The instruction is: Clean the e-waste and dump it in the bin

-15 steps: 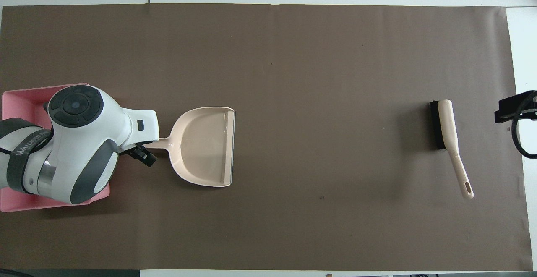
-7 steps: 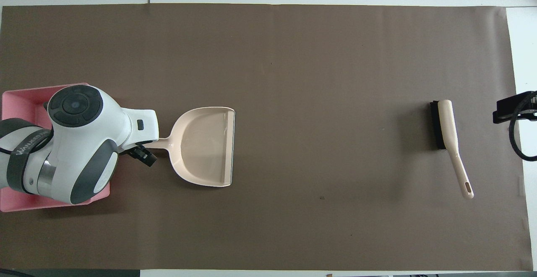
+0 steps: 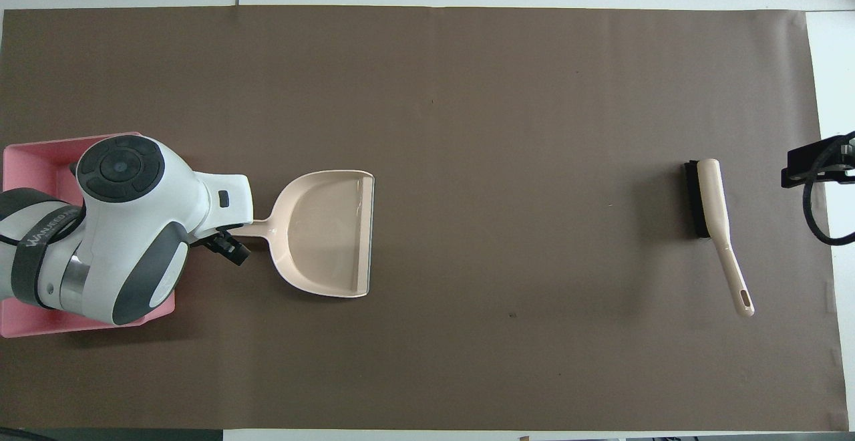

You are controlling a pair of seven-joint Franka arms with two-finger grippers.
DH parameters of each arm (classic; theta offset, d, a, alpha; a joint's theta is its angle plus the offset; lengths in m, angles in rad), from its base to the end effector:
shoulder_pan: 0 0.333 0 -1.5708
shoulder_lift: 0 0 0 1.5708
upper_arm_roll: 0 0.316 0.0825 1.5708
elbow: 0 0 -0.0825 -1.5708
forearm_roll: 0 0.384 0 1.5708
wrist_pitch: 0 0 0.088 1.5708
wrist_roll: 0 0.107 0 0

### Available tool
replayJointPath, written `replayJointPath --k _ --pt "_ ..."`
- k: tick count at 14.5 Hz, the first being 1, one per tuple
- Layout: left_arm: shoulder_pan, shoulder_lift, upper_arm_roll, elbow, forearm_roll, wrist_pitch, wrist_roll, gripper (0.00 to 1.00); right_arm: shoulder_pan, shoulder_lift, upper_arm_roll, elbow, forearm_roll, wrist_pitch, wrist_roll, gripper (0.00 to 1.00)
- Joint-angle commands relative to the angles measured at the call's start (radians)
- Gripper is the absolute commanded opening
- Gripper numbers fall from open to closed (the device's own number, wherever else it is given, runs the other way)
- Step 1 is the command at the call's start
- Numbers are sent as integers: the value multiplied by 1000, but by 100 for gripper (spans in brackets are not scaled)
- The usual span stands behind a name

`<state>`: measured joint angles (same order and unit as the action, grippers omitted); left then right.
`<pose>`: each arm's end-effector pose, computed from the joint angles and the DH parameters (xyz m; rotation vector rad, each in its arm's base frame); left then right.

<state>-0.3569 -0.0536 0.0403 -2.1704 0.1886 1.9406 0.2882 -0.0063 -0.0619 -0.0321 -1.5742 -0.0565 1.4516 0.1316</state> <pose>0.4839 -0.1450 0.4043 -2.7870 0.9999 0.2576 0.5220 -0.0272 0.6463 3.0715 -0.2693 -0.0897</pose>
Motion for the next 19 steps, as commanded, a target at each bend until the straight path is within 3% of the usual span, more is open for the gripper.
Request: replayJointPath --k 1,7,14,17,19 --pt "90 17 -20 146 -20 -74 229 99 -17 21 12 26 9 3 17 100" --pt "98 31 -20 135 -20 -72 234 99 -15 13 12 20 11 -2 17 100" --pt "283 -26 -10 190 -166 -97 -234 99 -14 13 11 17 10 1 10 100" --pt "360 -8 -7 366 -227 -250 -241 99 3 13 1 19 11 1 11 100" --pt "392 18 -7 492 -259 -337 -241 99 49 13 -52 19 9 0 11 100"
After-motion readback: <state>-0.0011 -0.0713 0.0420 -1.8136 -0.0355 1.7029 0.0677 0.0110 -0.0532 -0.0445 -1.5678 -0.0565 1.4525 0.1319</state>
